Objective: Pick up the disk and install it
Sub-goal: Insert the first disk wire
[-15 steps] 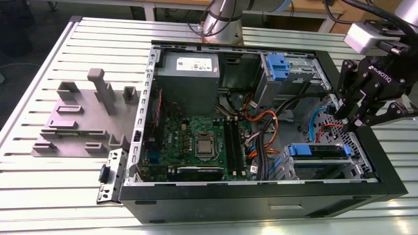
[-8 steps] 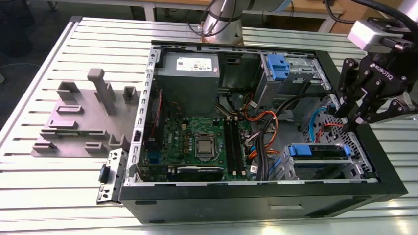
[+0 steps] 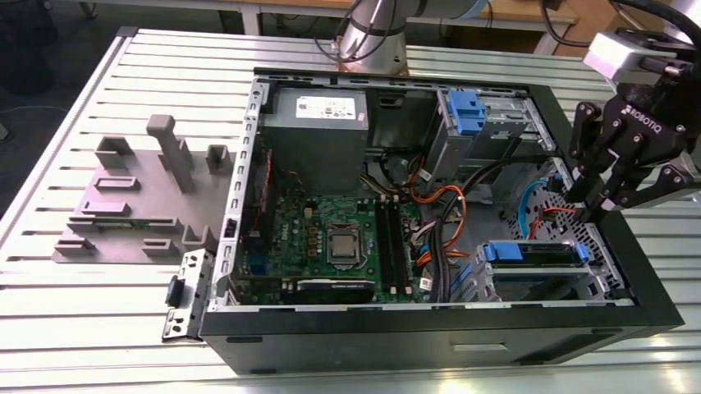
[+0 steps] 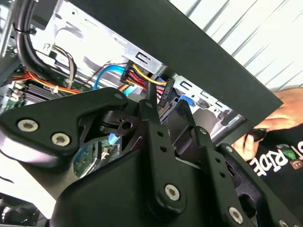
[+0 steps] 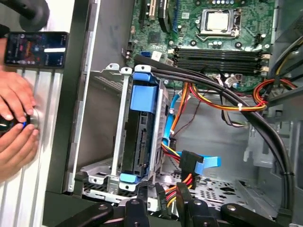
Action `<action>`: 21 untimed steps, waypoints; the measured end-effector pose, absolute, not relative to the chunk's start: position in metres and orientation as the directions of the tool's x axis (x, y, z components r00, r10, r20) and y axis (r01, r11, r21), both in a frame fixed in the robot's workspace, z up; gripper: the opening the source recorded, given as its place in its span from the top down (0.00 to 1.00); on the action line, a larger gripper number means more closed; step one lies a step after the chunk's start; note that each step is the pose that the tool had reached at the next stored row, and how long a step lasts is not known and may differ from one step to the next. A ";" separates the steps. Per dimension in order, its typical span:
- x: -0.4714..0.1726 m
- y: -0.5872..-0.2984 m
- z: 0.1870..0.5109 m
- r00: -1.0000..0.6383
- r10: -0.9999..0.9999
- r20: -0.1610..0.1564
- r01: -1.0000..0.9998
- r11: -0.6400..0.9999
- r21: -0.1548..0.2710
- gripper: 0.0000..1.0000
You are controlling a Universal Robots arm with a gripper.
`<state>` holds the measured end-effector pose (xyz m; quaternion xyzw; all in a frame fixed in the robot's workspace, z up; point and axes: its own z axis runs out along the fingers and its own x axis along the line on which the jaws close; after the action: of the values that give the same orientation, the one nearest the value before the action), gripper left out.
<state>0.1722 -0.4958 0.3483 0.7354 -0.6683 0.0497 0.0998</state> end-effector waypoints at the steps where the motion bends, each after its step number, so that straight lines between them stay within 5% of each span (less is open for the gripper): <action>1: 0.173 -0.495 0.348 0.102 -0.973 0.209 -0.993 -0.087 0.081 0.63; 9: 0.173 -0.495 0.347 0.102 -0.969 0.223 -0.993 -0.085 0.083 0.63; 15: 0.173 -0.495 0.346 0.102 -0.960 0.260 -0.993 -0.082 0.086 0.78; 21: 0.173 -0.495 0.346 0.102 -0.958 0.268 -0.993 -0.081 0.087 0.78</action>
<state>0.1730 -0.4948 0.3456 0.7319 -0.6664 0.0706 0.1238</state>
